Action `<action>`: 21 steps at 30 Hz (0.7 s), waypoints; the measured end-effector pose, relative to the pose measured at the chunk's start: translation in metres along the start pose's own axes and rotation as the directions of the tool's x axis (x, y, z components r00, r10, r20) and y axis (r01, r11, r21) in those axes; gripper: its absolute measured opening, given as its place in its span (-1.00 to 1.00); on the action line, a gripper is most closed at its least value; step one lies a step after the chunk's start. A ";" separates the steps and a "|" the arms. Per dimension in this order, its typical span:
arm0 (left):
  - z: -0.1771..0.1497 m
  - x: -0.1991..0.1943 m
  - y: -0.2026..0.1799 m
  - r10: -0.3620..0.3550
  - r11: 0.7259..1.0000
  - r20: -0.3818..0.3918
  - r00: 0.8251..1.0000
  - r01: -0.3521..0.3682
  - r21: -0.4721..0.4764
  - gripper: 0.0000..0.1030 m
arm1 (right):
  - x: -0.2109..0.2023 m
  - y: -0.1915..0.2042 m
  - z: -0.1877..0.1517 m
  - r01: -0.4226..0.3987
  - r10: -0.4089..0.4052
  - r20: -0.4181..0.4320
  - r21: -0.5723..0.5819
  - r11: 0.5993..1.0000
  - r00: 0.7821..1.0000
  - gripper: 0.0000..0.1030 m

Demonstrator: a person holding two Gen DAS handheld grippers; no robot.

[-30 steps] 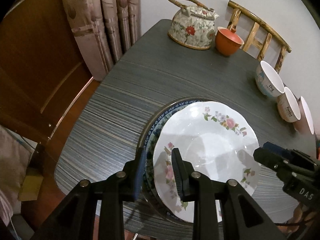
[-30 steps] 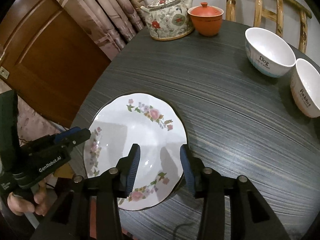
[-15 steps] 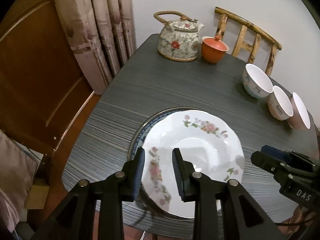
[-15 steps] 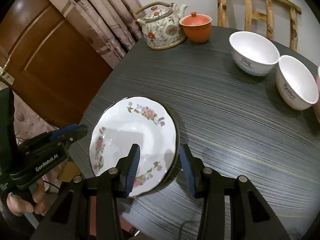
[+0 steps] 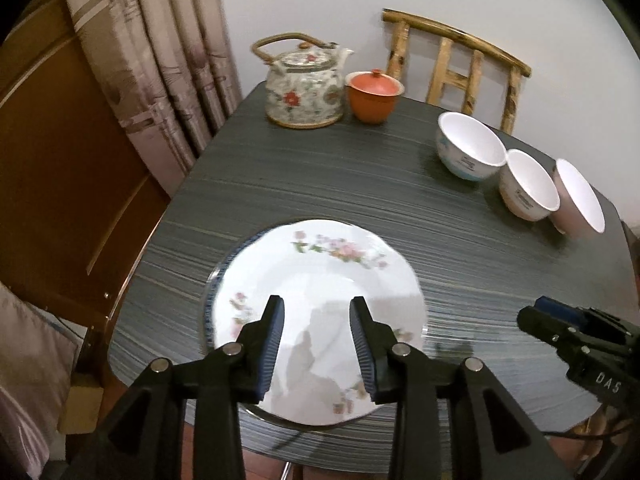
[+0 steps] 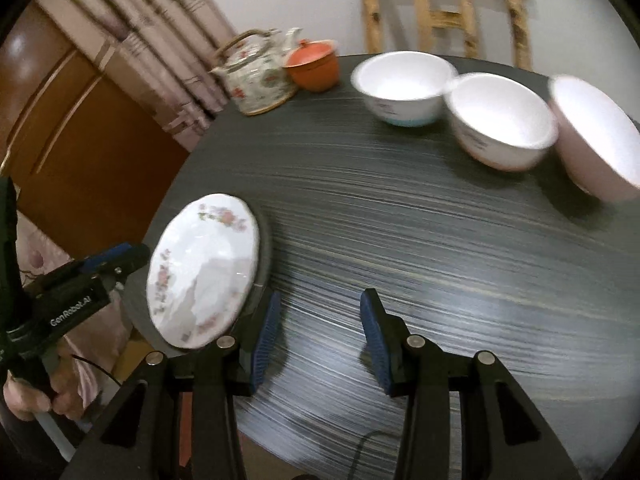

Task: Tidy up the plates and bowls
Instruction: 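Move both tools toward the large pink bowl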

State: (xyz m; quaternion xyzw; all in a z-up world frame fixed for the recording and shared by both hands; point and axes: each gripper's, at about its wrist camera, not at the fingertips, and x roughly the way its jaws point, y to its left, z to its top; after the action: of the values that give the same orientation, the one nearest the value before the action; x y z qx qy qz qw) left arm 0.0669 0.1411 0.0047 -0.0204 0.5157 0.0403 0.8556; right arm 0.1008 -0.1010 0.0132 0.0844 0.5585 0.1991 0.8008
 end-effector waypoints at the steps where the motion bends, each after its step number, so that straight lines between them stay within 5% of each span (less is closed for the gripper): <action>1: 0.000 0.000 -0.006 -0.002 1.000 -0.001 1.000 0.002 0.009 -0.33 | -0.005 -0.011 -0.003 0.010 -0.010 0.004 0.016 1.000 1.000 -0.22; 10: 0.001 -0.004 -0.068 -0.009 0.995 -0.002 1.000 0.009 0.098 -0.08 | -0.042 -0.082 -0.022 0.064 -0.071 0.043 0.133 0.989 0.997 -0.19; 21: 0.011 0.001 -0.144 -0.030 0.978 -0.004 1.000 0.030 0.207 -0.07 | -0.082 -0.149 -0.029 0.100 -0.122 0.086 0.222 0.970 0.989 -0.19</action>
State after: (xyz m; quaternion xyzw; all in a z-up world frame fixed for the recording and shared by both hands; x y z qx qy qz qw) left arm 0.0902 -0.0011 0.0080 0.0608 0.5171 -0.0263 0.8534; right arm 0.0828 -0.2720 0.0198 0.1498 0.5402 0.0872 0.8235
